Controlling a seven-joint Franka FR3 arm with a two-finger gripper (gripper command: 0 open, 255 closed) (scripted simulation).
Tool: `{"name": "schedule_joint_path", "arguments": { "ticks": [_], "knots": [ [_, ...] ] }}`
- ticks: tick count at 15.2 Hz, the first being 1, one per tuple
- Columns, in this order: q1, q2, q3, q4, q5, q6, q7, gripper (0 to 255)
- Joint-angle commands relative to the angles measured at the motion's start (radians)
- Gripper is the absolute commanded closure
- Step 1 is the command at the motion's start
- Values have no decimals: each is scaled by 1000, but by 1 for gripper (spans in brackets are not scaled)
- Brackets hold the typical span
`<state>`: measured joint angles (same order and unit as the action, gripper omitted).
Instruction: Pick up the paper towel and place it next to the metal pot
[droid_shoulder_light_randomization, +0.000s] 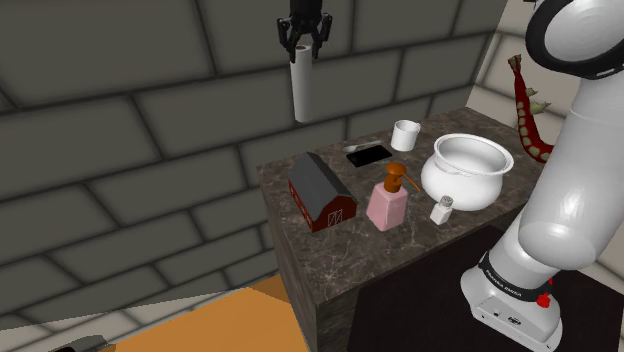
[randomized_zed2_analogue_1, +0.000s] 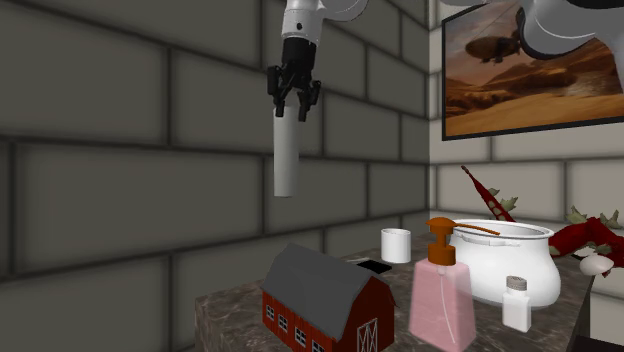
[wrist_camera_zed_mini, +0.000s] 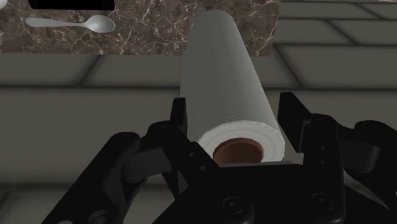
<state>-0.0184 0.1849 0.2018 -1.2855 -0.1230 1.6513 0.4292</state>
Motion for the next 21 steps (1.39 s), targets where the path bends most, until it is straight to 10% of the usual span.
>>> {"name": "schedule_joint_path", "arguments": {
  "ticks": [1,6,21],
  "knots": [
    [3,10,1,41,-2,-31,-1,255],
    [13,56,3,173,-13,-119,-4,255],
    [-190,-302,-162,-280,109,0,-343,255]
  ]
}}
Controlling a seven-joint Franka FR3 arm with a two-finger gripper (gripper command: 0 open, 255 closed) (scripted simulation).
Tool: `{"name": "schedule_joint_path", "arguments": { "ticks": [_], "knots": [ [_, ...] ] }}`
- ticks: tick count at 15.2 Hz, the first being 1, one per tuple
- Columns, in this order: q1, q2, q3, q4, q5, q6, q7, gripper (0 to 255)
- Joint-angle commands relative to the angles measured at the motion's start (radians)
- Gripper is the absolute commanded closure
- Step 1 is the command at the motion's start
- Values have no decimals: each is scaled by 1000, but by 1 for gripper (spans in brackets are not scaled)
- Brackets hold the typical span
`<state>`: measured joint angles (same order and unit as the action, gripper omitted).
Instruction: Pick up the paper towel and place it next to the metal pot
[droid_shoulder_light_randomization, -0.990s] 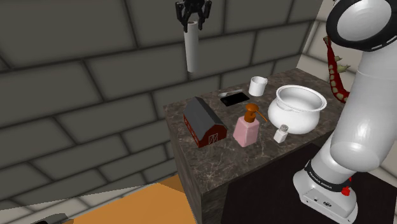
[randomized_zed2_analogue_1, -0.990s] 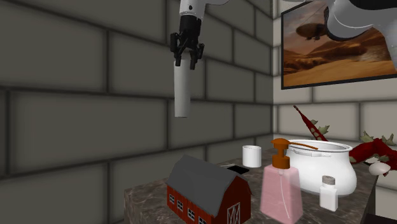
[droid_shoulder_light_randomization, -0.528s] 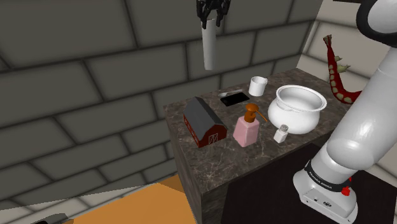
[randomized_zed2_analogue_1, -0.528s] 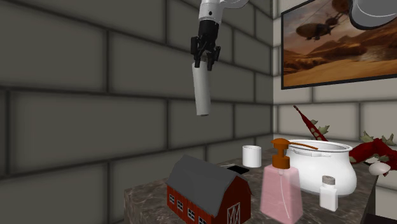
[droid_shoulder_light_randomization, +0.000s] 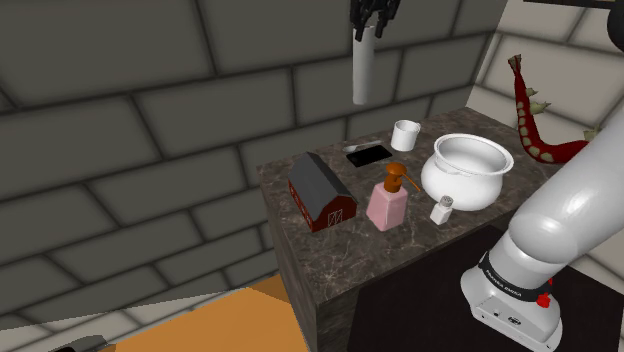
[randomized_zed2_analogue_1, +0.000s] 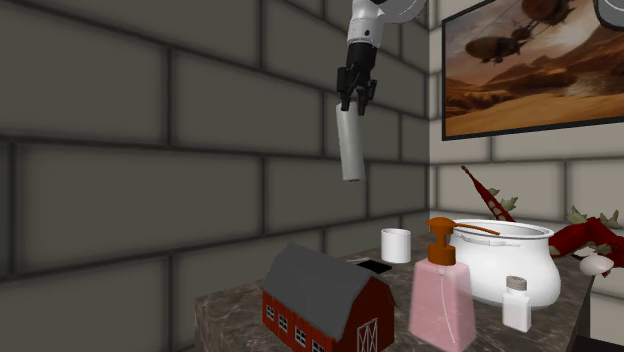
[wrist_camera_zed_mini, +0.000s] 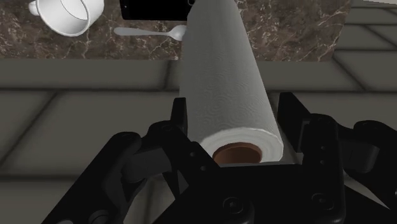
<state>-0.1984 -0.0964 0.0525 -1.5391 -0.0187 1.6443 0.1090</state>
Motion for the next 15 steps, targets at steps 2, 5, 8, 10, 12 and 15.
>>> {"name": "schedule_joint_path", "arguments": {
  "ticks": [2,5,8,10,12,15],
  "knots": [
    [-30,-46,-40,-55,11,10,-71,255],
    [-59,-76,-83,-87,19,13,-143,255],
    [-87,-97,-128,-108,24,12,-216,255],
    [-106,-105,-158,-115,27,10,-265,255],
    [-125,-109,-189,-118,31,8,-314,255],
    [-152,-107,-236,-112,36,3,-389,255]
  ]
}}
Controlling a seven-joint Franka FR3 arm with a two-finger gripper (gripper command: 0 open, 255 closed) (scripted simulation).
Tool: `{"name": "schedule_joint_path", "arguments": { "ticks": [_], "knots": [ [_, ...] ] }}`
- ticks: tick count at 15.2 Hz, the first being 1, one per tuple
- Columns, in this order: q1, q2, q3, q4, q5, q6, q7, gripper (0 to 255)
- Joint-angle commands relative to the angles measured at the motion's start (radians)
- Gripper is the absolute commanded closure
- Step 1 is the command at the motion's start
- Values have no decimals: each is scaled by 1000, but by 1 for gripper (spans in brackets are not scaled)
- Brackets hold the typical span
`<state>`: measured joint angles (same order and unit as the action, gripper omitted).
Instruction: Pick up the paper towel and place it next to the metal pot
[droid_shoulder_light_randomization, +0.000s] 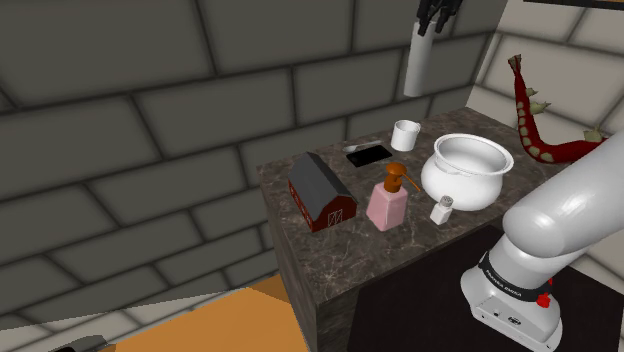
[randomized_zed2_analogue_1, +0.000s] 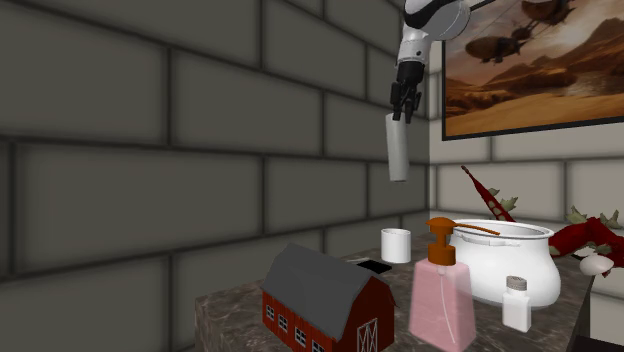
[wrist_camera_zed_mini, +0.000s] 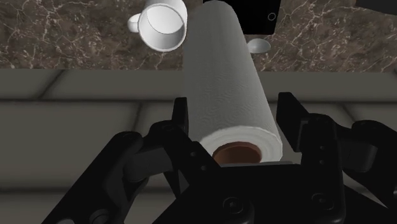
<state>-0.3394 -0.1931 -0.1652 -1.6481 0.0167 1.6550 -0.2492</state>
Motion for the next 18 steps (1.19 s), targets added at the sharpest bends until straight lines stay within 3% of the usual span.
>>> {"name": "schedule_joint_path", "arguments": {
  "ticks": [1,3,18],
  "knots": [
    [-21,-8,-34,1,3,-10,-56,255],
    [-36,0,-61,11,8,-14,-98,255],
    [-39,-58,-58,-255,-4,195,-99,255]
  ]
}}
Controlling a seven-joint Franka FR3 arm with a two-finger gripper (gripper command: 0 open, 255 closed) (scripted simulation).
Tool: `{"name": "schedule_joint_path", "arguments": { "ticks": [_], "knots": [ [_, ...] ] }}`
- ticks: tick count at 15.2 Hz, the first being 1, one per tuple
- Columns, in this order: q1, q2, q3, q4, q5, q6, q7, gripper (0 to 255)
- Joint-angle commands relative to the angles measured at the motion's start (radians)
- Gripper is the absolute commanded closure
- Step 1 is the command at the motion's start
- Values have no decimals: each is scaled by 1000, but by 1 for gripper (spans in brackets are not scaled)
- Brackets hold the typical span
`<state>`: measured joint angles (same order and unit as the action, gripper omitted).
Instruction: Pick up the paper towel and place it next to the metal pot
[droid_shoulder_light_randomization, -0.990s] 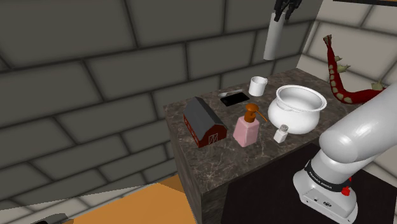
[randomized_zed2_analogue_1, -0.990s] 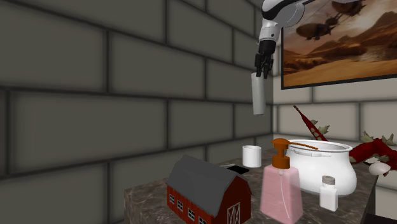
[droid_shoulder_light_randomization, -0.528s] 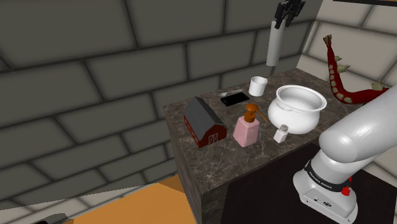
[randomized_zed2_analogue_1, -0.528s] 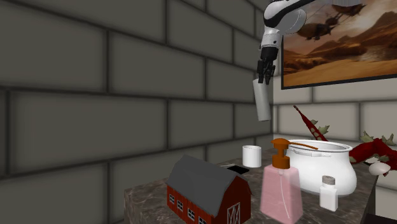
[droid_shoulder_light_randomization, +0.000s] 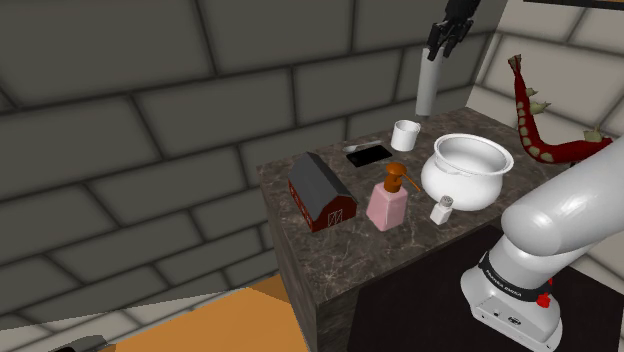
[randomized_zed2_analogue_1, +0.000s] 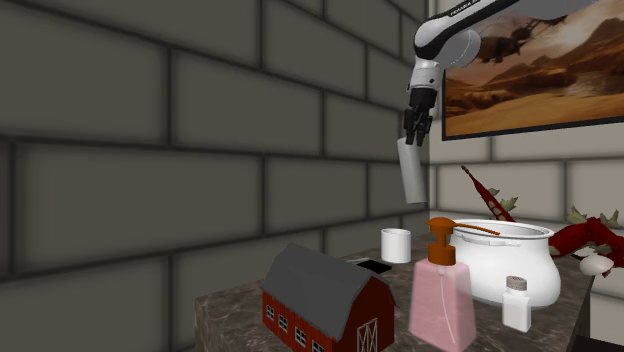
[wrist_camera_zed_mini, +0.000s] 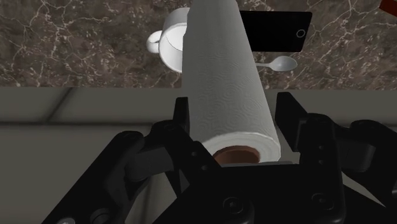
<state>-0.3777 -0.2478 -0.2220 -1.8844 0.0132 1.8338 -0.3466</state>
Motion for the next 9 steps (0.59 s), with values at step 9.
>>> {"name": "schedule_joint_path", "arguments": {
  "ticks": [9],
  "knots": [
    [-3,-13,-3,-150,-2,137,-6,255]
  ]
}}
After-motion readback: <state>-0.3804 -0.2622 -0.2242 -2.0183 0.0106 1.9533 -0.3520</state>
